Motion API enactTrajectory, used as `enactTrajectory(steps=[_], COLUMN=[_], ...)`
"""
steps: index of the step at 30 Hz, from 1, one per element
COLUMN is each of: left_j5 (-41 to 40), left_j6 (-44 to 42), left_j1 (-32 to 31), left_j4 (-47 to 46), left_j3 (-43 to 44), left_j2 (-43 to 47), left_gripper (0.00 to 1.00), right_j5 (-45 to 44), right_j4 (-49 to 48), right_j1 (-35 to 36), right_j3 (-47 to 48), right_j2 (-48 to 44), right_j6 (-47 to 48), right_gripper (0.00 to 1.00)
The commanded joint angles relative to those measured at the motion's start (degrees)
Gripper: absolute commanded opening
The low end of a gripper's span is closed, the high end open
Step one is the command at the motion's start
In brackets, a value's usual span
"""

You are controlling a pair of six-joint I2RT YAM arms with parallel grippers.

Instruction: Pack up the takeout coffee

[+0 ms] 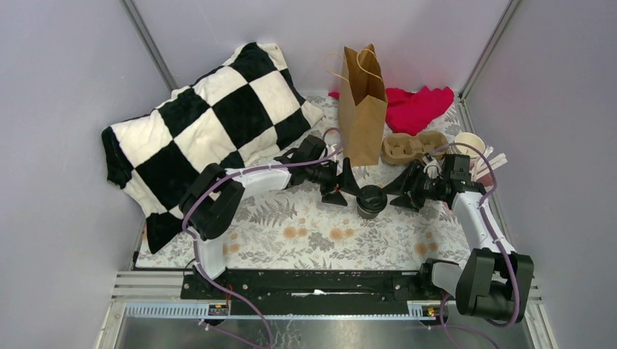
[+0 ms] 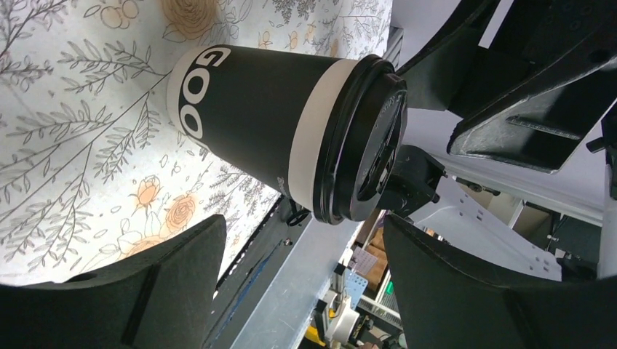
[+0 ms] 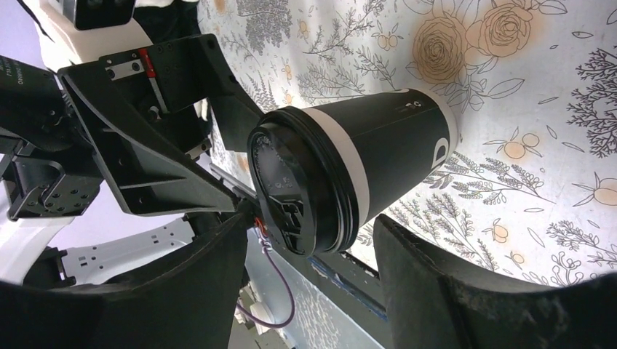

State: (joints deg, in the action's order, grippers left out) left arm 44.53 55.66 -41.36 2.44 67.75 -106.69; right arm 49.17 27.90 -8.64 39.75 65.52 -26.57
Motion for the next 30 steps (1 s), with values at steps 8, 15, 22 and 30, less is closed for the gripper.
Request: enactTrajectory(steps=[8, 15, 22, 30], left_j5=[1.0, -0.3, -3.2, -5.6], left_j6=[2.0, 1.8, 0.1, -3.9], left_j1=[-0.5, -0.4, -0.3, 0.4], left_j4=[-7.1, -6.4, -3.0, 2.8], left_j3=[3.2, 3.2, 1.6, -0.4], left_j2=[-3.3, -4.3, -5.0, -6.0], left_gripper=[0.82, 0.75, 0.68, 0.65], right_j5=[3.7, 5.4, 6.0, -0.1], right_j4=[-3.9, -7.4, -13.6, -11.8], right_j1=[-0.2, -0.2, -0.2, -0.2], right_j3=[-3.0, -4.4, -8.1, -12.1], right_j2=[3.2, 4.2, 5.7, 6.8], right_j6=[2.7, 0.5, -4.1, -2.9], right_gripper=[0.68, 0.66, 0.64, 0.62])
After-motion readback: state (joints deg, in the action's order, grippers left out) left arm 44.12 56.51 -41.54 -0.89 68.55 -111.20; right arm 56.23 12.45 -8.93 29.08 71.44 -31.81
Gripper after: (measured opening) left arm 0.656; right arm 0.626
